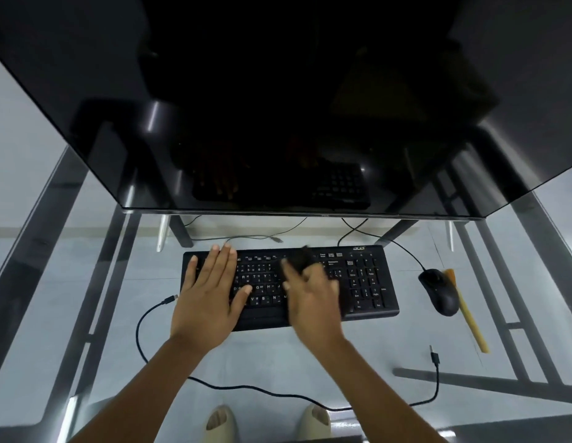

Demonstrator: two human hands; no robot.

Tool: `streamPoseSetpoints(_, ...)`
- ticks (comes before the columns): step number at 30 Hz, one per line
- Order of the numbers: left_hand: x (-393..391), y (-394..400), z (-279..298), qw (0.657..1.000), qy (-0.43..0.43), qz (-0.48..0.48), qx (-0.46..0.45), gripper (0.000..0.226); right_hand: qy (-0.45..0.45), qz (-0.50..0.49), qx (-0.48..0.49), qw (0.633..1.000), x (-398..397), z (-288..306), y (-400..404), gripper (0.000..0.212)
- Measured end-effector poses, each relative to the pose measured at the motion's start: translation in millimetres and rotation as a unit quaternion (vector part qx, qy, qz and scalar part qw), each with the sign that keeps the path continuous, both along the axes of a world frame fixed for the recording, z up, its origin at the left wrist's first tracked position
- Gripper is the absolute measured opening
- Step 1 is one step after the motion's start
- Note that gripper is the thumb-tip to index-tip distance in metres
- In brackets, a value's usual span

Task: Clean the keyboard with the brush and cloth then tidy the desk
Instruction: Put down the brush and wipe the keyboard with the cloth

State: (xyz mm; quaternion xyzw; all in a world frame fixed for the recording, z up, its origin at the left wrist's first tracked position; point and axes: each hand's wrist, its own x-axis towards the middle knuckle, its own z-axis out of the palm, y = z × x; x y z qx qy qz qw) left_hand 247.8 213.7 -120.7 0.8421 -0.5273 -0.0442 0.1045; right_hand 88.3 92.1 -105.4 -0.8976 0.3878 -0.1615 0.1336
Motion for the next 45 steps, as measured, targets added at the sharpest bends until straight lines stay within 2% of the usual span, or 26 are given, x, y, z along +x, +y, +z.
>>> streamPoseSetpoints(2, 0.0, 0.3, 0.0, 1.0, 0.003, -0.006, -0.002, 0.067, 0.021, 0.1, -0.009, 0.995, 6.4, 2.3, 25.8, 0.041)
streamPoseSetpoints(4, 1.3, 1.2, 0.4, 1.0, 0.009, -0.009, 0.004, 0.066, 0.027, 0.147, -0.037, 0.988, 7.5, 3.7, 20.9, 0.041)
streamPoseSetpoints(6, 1.3, 0.0, 1.1, 1.0, 0.021, -0.007, 0.004, 0.067, 0.021, 0.083, -0.036, 0.996, 2.8, 3.0, -4.5, 0.042)
streamPoseSetpoints(9, 4.6, 0.9, 3.6, 0.998, 0.064, -0.023, -0.019, 0.07, -0.01, -0.094, -0.017, 0.995, -8.7, 0.5, -43.9, 0.04)
streamPoseSetpoints(11, 14.0, 8.1, 8.2, 0.986, 0.149, -0.041, -0.059, 0.079, -0.007, -0.135, -0.007, 0.991, -12.4, -1.2, -52.2, 0.038)
streamPoseSetpoints(13, 30.2, 21.6, 13.5, 0.971, 0.228, -0.044, -0.056, 0.099, -0.003, -0.137, -0.012, 0.99, -12.7, -0.3, -51.1, 0.039)
streamPoseSetpoints(16, 50.3, 39.8, 13.1, 0.978, 0.194, -0.075, 0.021, 0.121, -0.005, -0.143, -0.006, 0.99, -7.6, 3.4, -45.9, 0.039)
streamPoseSetpoints(19, 54.4, 44.0, 8.7, 0.977, 0.192, -0.087, 0.015, 0.124, 0.004, -0.092, -0.011, 0.996, 10.1, 2.7, -20.0, 0.039)
streamPoseSetpoints(22, 54.9, 44.3, 8.5, 0.976, 0.2, -0.087, -0.005, 0.126, 0.013, 0.025, 0.057, 0.998, 38.4, 6.7, 33.8, 0.04)
streamPoseSetpoints(25, 57.1, 46.4, 7.2, 0.974, 0.206, -0.096, -0.013, 0.125, 0.048, 0.216, 0.101, 0.97, 48.0, 8.3, 74.0, 0.041)
streamPoseSetpoints(26, 58.3, 46.7, 7.7, 0.973, 0.208, -0.099, -0.012, 0.125, 0.052, 0.229, 0.12, 0.964, 48.2, 11.3, 68.4, 0.042)
streamPoseSetpoints(28, 61.1, 46.8, 9.0, 0.972, 0.209, -0.104, -0.005, 0.128, 0.042, 0.179, 0.09, 0.979, 44.3, 10.9, 44.3, 0.039)
streamPoseSetpoints(30, 63.8, 48.4, 10.1, 0.973, 0.201, -0.111, 0.006, 0.129, 0.026, 0.046, 0.016, 0.998, 43.3, 6.5, 11.8, 0.04)
streamPoseSetpoints(32, 63.5, 49.6, 10.2, 0.974, 0.196, -0.112, 0.006, 0.129, 0.005, -0.043, 0.017, 0.999, 44.3, 4.2, -4.4, 0.043)
streamPoseSetpoints(35, 62.6, 49.5, 10.8, 0.974, 0.202, -0.106, -0.007, 0.129, 0.018, 0.002, 0.017, 1.0, 56.1, 8.9, 25.1, 0.042)
streamPoseSetpoints(39, 64.1, 50.2, 8.5, 0.974, 0.201, -0.106, -0.019, 0.127, 0.032, 0.174, 0.116, 0.977, 70.2, 16.8, 80.8, 0.027)
streamPoseSetpoints(41, 65.5, 50.6, 7.8, 0.973, 0.205, -0.107, -0.018, 0.128, 0.046, 0.256, 0.118, 0.958, 71.6, 15.7, 79.9, 0.033)
streamPoseSetpoints(43, 64.8, 49.7, 9.8, 0.972, 0.21, -0.108, -0.015, 0.13, 0.039, 0.22, 0.109, 0.969, 70.3, 13.6, 55.9, 0.039)
streamPoseSetpoints(45, 64.0, 48.1, 11.0, 0.971, 0.215, -0.105, -0.018, 0.132, 0.05, 0.105, 0.034, 0.993, 74.2, 7.9, 25.7, 0.042)
